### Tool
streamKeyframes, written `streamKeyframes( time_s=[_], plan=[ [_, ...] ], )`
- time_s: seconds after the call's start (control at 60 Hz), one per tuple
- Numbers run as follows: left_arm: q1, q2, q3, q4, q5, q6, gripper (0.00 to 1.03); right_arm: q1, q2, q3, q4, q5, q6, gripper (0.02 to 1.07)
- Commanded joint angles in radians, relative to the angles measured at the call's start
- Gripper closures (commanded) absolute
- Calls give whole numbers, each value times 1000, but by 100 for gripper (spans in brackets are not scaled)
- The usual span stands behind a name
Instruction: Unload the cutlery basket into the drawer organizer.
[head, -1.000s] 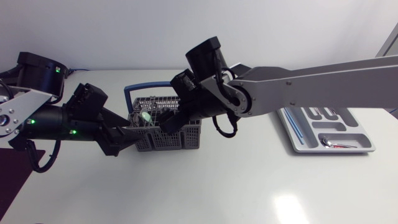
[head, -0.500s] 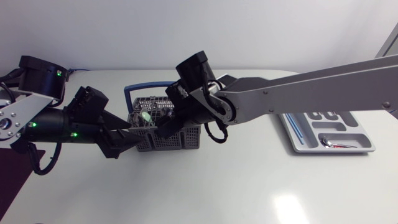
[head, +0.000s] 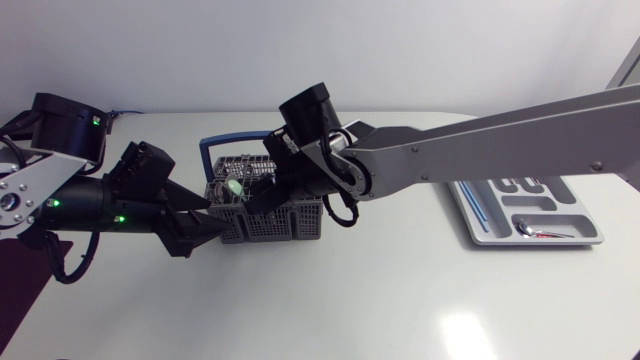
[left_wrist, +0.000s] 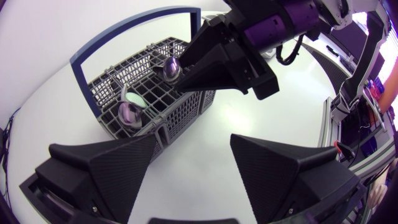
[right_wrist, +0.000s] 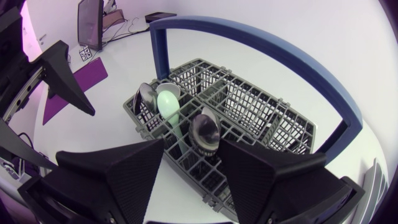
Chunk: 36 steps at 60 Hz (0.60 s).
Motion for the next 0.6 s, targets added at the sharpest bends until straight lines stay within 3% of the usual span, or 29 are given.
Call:
streamKeyframes(
  time_s=[0.0,0.15,0.35,0.583],
  plan=[
    [2,-13,-28,13,13,4,19,0,42,31,6,10,24,47],
    [4,-13,-32,18,14,7,20,-3,64,51,6,7,21,49],
    [4,-10,-35,27,14,9,20,-6,67,49,6,4,21,67],
    [-1,1,-39,42,14,7,20,-9,67,37,29,-2,21,72]
  ],
)
